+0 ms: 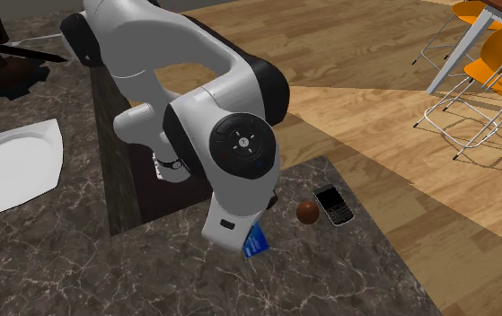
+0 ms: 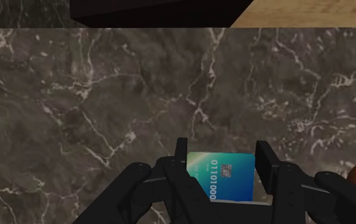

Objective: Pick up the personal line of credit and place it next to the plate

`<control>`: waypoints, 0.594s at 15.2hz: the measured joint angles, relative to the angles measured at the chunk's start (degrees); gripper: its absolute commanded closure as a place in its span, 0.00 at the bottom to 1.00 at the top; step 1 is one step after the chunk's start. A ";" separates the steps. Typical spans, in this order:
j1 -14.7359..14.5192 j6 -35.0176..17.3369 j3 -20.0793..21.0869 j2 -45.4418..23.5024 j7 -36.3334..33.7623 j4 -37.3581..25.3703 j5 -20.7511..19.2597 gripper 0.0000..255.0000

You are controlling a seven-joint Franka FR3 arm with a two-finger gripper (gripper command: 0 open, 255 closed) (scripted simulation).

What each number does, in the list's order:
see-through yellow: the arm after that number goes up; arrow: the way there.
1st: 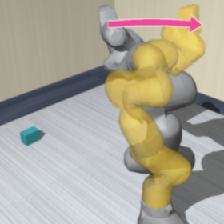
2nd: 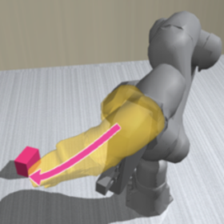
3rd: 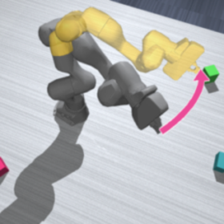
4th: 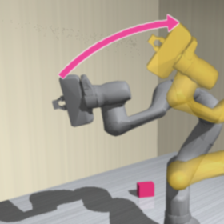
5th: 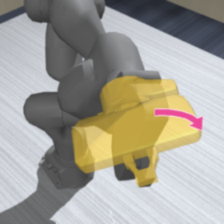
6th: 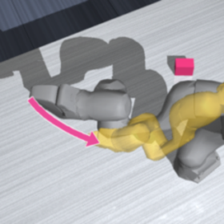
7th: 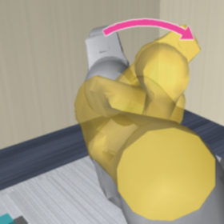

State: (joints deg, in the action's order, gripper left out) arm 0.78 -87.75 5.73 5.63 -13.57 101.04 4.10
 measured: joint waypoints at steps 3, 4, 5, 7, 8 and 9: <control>-0.05 2.42 0.05 -0.35 -0.27 -2.77 -0.01 1.00; 0.02 3.19 -0.03 -0.56 -0.18 -3.74 -0.05 1.00; 0.02 4.05 -0.02 -0.79 -0.28 -4.84 -0.06 1.00; 0.00 5.46 0.00 -0.95 -0.40 -6.42 -0.07 1.00; 0.23 5.94 -0.28 -0.19 0.09 -6.07 -0.08 1.00; 0.52 6.01 -0.66 1.46 0.75 -4.46 -0.06 1.00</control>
State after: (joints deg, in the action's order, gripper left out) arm 1.31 -81.74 5.07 7.09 -12.83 96.57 4.04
